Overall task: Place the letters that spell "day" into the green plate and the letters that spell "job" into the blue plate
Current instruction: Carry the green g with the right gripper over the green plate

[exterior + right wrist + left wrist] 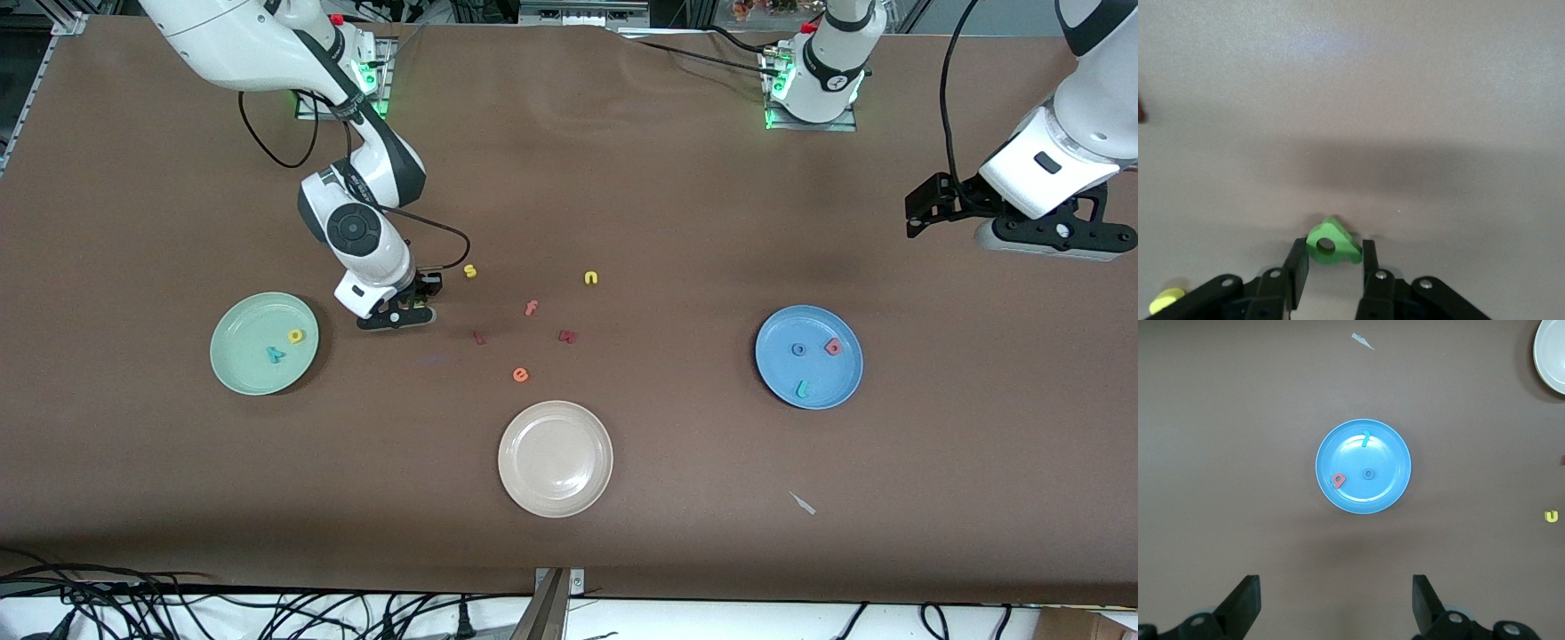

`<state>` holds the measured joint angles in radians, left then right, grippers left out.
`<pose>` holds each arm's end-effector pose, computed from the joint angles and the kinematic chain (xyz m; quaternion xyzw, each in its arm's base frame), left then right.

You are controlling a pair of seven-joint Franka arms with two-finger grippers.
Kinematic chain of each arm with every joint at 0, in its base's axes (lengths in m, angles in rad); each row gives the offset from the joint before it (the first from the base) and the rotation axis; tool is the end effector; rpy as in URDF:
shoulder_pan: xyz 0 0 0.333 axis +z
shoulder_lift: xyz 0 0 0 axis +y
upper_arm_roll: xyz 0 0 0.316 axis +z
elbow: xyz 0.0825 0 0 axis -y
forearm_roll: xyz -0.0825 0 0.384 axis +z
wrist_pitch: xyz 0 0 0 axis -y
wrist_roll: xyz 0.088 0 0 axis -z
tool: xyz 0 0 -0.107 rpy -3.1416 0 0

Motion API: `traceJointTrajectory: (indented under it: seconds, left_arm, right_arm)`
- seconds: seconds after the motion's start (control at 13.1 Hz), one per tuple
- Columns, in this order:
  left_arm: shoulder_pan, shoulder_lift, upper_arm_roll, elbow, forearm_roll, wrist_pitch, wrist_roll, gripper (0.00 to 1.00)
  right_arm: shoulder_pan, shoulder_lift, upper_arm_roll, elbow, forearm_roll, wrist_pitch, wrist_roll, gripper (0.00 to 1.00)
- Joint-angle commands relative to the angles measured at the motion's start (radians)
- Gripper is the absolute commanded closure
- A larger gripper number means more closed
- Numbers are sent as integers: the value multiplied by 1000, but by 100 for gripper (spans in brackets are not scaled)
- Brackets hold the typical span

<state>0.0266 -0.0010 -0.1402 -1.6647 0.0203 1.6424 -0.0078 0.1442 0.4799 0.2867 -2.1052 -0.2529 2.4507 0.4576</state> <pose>0.5545 -0.0612 0.5868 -0.9984 0.0537 0.0100 0.0108 0.5151 0.2387 0.1857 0.9957 0.0767 -0.0428 0.0301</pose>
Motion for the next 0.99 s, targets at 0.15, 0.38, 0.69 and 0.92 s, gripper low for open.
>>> traceJointTrajectory:
  seconds: [0.15, 0.38, 0.69, 0.92]
  left_arm:
    - [1, 15, -6, 33, 4, -21, -3, 0]
    - [-5, 13, -9, 33, 4, -23, -3, 0]
    - [-1, 13, -6, 33, 4, -24, 2, 0]
    - [3, 15, -6, 33, 3, -26, 5, 0]
  right_arm:
    - [-12, 5, 2, 66, -6, -84, -34, 74]
    - [-23, -4, -17, 100, -3, -131, -91, 75]
    - [-23, -18, -67, 142, 3, -199, -192, 75]
    - [-23, -29, -115, 143, 3, -205, -267, 75]
